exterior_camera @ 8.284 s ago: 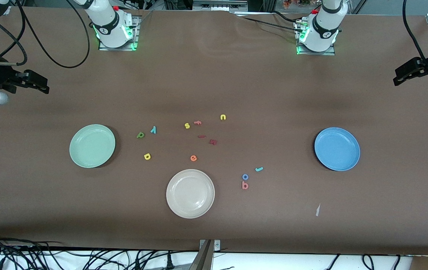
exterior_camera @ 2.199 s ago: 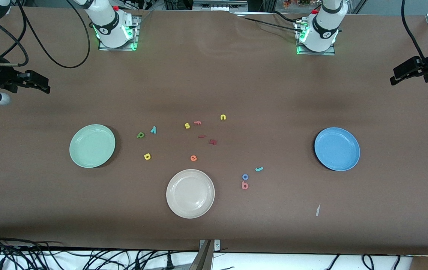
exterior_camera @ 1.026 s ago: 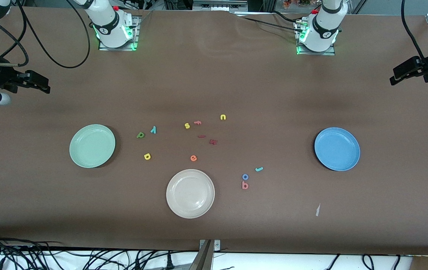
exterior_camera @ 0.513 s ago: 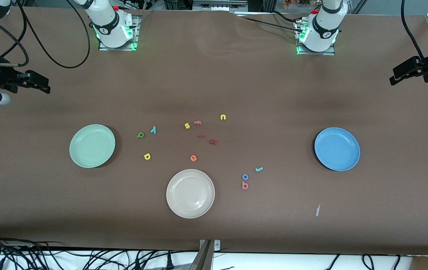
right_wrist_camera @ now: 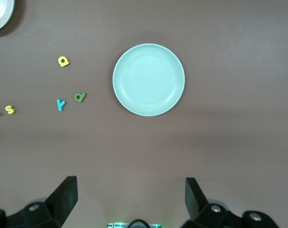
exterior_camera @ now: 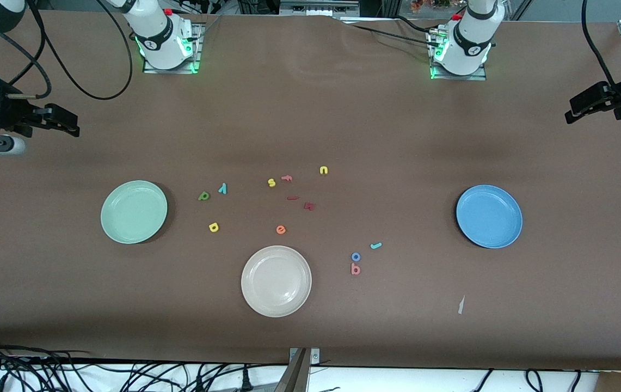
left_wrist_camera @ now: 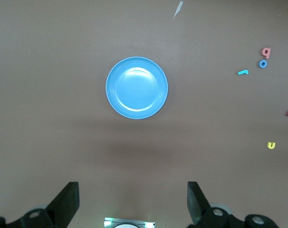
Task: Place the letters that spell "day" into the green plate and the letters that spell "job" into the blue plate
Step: 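Move the right gripper to the cyan y while the left gripper nears the r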
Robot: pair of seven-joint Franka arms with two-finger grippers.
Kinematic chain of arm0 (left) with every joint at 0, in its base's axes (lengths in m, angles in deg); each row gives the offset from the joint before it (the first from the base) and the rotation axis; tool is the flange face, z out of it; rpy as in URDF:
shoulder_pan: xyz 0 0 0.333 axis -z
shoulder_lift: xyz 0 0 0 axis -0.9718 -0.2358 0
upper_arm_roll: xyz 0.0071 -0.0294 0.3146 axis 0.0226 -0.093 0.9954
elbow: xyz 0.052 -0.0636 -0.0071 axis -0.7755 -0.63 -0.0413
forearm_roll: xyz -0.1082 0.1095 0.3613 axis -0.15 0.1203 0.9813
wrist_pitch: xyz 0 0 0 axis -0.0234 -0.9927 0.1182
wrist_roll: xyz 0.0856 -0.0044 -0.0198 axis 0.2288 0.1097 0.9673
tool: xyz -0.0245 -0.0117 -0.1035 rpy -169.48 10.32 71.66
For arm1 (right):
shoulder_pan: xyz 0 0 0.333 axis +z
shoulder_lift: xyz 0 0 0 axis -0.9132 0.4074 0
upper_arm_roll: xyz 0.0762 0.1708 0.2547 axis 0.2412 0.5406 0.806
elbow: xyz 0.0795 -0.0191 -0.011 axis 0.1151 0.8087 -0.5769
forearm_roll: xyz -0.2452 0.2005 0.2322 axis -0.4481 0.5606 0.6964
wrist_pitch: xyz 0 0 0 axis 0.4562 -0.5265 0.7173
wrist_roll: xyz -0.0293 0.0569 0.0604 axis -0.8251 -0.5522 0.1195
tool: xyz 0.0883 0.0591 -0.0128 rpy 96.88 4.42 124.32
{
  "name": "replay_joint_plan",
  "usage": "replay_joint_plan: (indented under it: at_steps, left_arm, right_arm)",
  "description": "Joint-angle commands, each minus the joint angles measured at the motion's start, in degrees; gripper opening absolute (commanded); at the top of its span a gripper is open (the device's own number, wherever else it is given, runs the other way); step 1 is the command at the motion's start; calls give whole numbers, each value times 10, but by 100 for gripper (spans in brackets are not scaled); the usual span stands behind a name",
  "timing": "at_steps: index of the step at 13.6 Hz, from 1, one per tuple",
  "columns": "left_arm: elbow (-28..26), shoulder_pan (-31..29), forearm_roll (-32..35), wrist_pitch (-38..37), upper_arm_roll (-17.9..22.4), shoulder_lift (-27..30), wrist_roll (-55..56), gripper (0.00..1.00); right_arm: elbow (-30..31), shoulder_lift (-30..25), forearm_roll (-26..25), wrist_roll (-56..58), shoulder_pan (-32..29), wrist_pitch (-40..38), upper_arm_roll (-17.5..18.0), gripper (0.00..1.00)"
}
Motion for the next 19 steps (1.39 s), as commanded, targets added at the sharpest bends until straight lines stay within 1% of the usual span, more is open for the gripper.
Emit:
replay_joint_plan:
  at_steps: [1,2,4,5,7,8,10,11,13,14,15,16,17,18,19]
  left_arm:
    - [13,1,-14,-8,0,-3,5,100]
    - [13,1,-14,-8,0,-3,5,100]
    - [13,1,-14,-8,0,-3,5,100]
    - [13,1,-13,-8,-8,-3,6,100]
    - [13,1,-12,-8,-23,-3,14,100]
    - [13,1,-9,-8,-31,-3,26,100]
    - [14,1,-8,-8,-39,-3,32,100]
    - [14,1,-8,-8,-42,-3,32,100]
    - [14,1,-9,-7,-42,-3,31,100]
    - [14,1,-6,-8,-41,-3,29,100]
    - [14,-2,-6,-7,-39,-2,25,100]
    - [14,-6,-11,-7,-38,-3,23,100]
    - [12,0,-14,-6,-39,-6,23,100]
    - [13,2,-12,-2,-44,-23,23,100]
    - [14,7,-10,6,-55,-40,24,100]
  right_arm:
    - [-7,10,10,8,2,13,4,100]
    - [-5,16,11,8,2,27,5,100]
    - [-7,49,6,8,18,52,6,100]
    - [-8,76,9,7,20,57,6,100]
    - [-11,91,13,8,19,58,5,100]
    - [-13,111,13,4,22,52,6,100]
    - [-14,120,21,7,28,53,7,100]
    - [-10,125,37,2,34,58,7,100]
    - [-7,154,40,-1,59,87,7,100]
    - [5,165,42,-5,67,111,7,100]
    - [22,167,50,-34,87,145,8,100]
    - [42,166,70,-82,93,174,8,100]
    - [55,166,73,-107,95,187,20,100]
    - [72,165,73,-119,95,197,36,100]
    - [100,162,72,-149,96,228,42,100]
